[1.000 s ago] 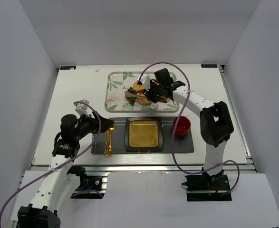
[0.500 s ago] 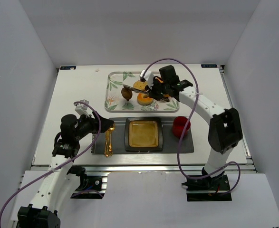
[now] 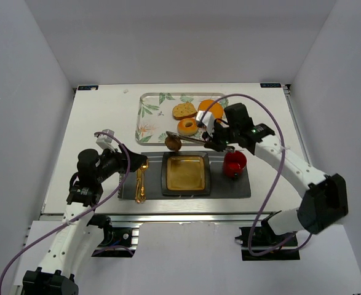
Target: Place the bread
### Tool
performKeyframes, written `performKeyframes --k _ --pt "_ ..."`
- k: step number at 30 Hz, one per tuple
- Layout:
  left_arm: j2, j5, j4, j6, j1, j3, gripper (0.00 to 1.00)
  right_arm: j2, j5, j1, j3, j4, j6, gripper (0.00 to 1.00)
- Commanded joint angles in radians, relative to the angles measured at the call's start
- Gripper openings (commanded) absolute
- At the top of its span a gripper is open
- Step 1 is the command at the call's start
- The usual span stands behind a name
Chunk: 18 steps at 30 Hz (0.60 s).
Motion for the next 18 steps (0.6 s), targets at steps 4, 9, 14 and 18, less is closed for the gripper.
performKeyframes --k 4,9,14,18 --pt "-0.013 -0.004 0.009 0.003 -0.004 0.004 0.73 -0.236 -0.051 0.004 -0.179 -0.047 -0.056 0.10" --pt "0.001 0.010 0.038 -0.006 -0.004 0.002 0.73 -0.338 -0.060 0.005 -0.276 -0.083 -0.050 0.11" --pt "0.010 0.016 0.055 -0.016 -0.004 0.002 0.73 -0.358 -0.069 0.008 -0.339 -0.075 -0.042 0.17" --pt "0.004 0.014 0.044 -0.017 -0.004 0.007 0.73 -0.340 -0.083 0.015 -0.342 -0.087 -0.057 0.25"
